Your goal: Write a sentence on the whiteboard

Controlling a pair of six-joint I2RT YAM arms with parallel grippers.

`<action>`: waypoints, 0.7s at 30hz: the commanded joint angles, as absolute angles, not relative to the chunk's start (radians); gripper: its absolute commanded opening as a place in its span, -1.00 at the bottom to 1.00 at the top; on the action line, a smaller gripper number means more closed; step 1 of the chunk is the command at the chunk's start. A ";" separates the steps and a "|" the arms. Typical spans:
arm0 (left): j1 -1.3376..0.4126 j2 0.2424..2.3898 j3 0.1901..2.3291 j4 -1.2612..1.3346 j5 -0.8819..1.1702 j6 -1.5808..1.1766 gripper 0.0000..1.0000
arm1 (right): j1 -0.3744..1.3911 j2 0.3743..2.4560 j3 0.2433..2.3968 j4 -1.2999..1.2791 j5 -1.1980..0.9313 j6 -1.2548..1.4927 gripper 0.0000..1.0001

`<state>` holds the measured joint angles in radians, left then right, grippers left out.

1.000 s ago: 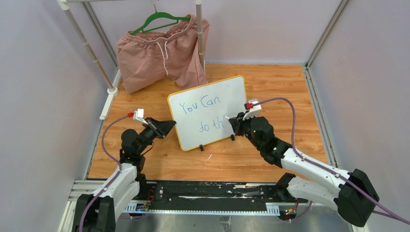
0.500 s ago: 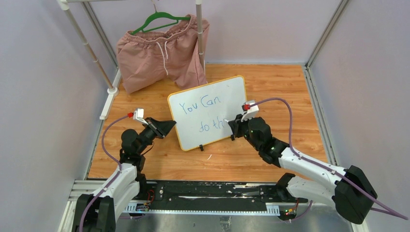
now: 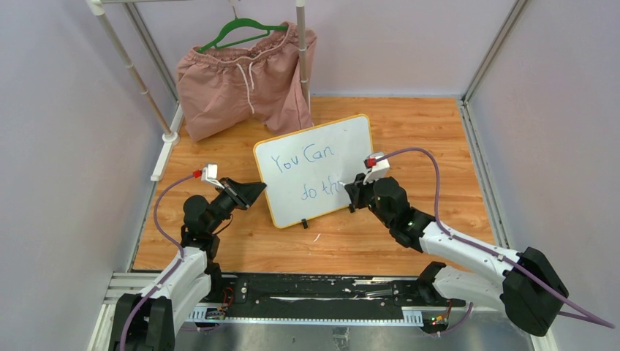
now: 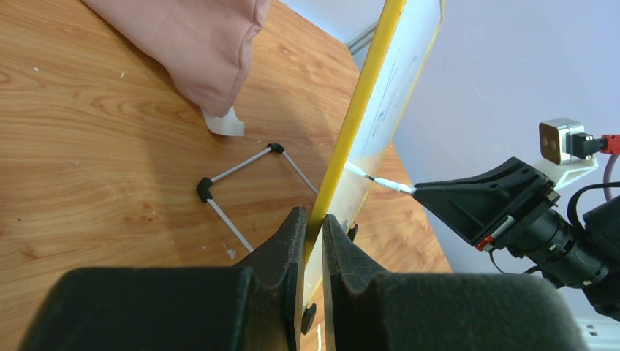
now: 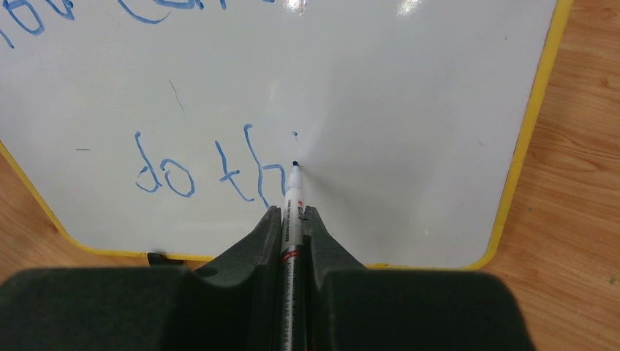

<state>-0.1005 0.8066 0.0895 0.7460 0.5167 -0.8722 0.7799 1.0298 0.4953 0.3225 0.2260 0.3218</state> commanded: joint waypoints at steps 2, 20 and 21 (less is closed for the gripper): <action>-0.106 0.794 0.091 0.790 0.531 -0.885 -1.00 | 0.767 1.023 0.466 0.329 0.232 0.332 -1.00; -0.106 0.795 0.090 0.790 0.531 -0.884 -1.00 | 0.767 0.991 0.432 0.312 0.217 0.360 -1.00; -0.106 0.794 0.088 0.790 0.532 -0.884 -1.00 | 0.767 0.978 0.436 0.306 0.218 0.361 -1.00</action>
<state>-0.1005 0.8066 0.0895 0.7464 0.5179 -0.8722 0.7795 1.0103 0.4446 0.3218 0.2173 0.3454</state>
